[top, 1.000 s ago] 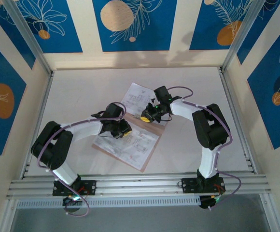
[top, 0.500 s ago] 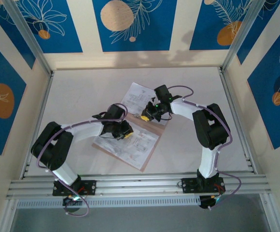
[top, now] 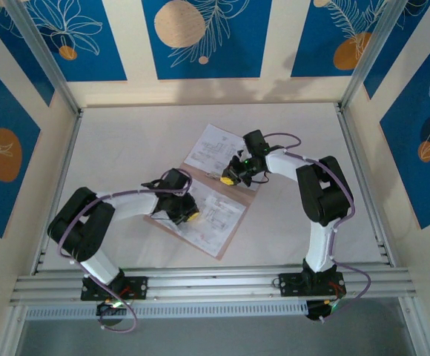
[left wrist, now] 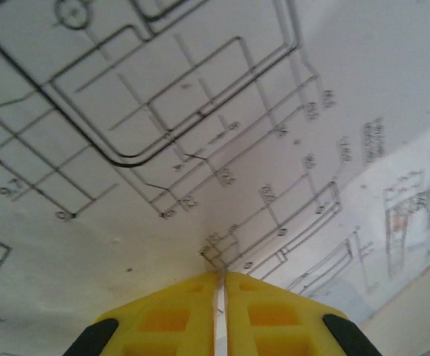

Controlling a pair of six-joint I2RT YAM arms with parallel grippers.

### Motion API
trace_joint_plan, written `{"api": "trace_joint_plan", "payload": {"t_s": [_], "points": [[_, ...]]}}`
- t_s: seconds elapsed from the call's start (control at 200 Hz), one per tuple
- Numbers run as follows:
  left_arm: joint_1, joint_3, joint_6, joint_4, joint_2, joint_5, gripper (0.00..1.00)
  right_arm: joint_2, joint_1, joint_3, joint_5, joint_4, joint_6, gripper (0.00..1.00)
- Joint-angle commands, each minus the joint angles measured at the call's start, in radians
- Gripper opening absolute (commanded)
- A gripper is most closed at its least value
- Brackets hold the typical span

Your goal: Put the files into the folder

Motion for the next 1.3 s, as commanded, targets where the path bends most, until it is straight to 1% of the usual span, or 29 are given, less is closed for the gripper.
{"api": "trace_joint_plan", "payload": {"t_s": [0.0, 0.175, 0.365, 0.51, 0.665, 0.885, 0.98, 1.13, 1.295], "points": [[-0.010, -0.028, -0.046, -0.056, -0.024, -0.035, 0.10, 0.041, -0.012, -0.039, 0.022, -0.082, -0.020, 0.00], [-0.009, -0.057, -0.070, -0.065, -0.042, -0.052, 0.09, 0.051, -0.040, -0.060, 0.059, -0.115, -0.040, 0.00], [-0.010, -0.065, -0.071, -0.046, -0.037, -0.042, 0.09, 0.087, -0.051, -0.035, 0.080, -0.146, -0.052, 0.00], [-0.011, -0.043, -0.039, 0.005, -0.025, -0.010, 0.10, 0.118, -0.046, -0.005, 0.090, -0.187, -0.049, 0.00], [-0.021, 0.021, 0.028, -0.009, -0.020, 0.004, 0.10, 0.122, -0.047, -0.007, 0.102, -0.192, -0.043, 0.00], [-0.052, 0.094, 0.096, -0.014, -0.017, 0.020, 0.19, 0.130, -0.047, 0.002, 0.098, -0.196, -0.042, 0.00], [-0.067, 0.127, 0.126, -0.039, -0.007, 0.055, 0.20, 0.136, -0.051, 0.004, 0.097, -0.204, -0.044, 0.00], [-0.111, 0.181, 0.191, -0.089, 0.041, 0.155, 0.19, 0.142, -0.053, 0.006, 0.096, -0.206, -0.043, 0.00], [-0.161, 0.238, 0.259, -0.138, 0.099, 0.212, 0.18, 0.161, -0.057, 0.019, 0.092, -0.228, -0.047, 0.00]]}}
